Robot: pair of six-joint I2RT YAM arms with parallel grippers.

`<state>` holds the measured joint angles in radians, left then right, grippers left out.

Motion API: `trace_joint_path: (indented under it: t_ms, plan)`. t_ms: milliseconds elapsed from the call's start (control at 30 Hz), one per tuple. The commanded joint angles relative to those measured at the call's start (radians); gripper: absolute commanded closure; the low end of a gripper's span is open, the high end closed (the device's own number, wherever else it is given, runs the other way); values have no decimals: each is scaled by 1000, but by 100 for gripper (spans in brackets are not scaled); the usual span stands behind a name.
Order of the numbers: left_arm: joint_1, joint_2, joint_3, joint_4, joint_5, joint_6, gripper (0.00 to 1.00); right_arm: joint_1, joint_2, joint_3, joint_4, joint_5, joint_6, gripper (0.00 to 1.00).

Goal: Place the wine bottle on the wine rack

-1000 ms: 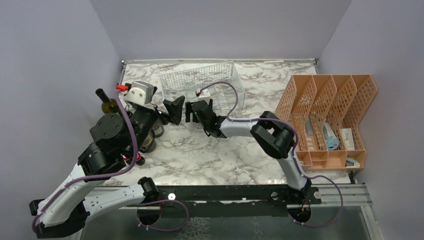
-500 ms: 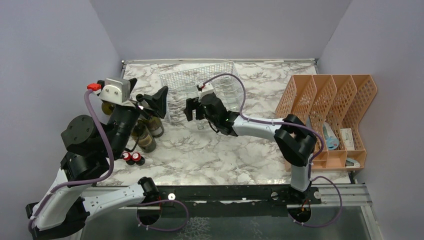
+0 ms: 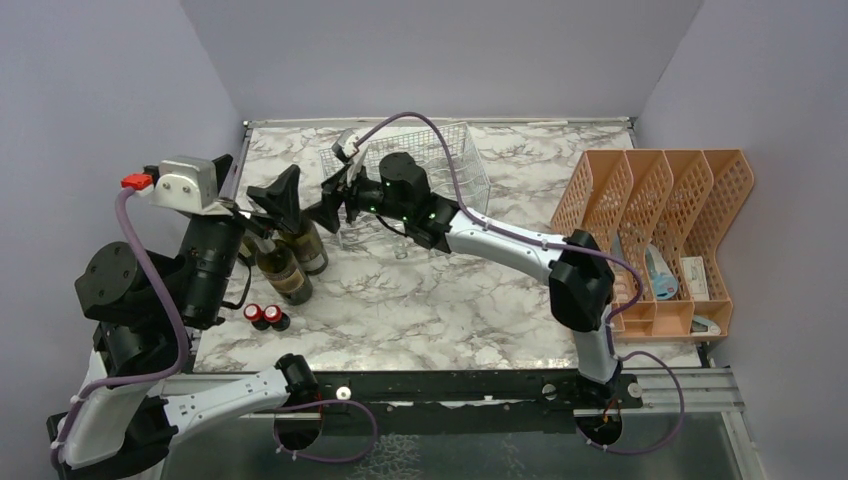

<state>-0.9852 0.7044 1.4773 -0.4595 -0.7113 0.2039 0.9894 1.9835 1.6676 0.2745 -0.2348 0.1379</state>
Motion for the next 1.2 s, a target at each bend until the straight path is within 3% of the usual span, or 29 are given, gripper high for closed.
trace_joint_path:
  t_ms: [0, 333, 767, 1000, 1167]
  plan:
    - [-3, -34, 14, -13, -59, 7, 1, 25, 102, 135, -64, -107, -51, 23]
    - [-3, -32, -4, -22, -55, -12, 1, 48, 269, 365, -117, -85, -65, 24]
    - [-3, -22, -14, -22, -71, -17, 1, 67, 365, 465, -38, 6, -126, 40]
    - [-3, -22, -12, -22, -70, -24, 1, 77, 334, 421, -7, 32, -143, 66]
    - [-3, -26, -12, -24, -68, -29, 1, 104, 260, 348, -4, 56, -191, 74]
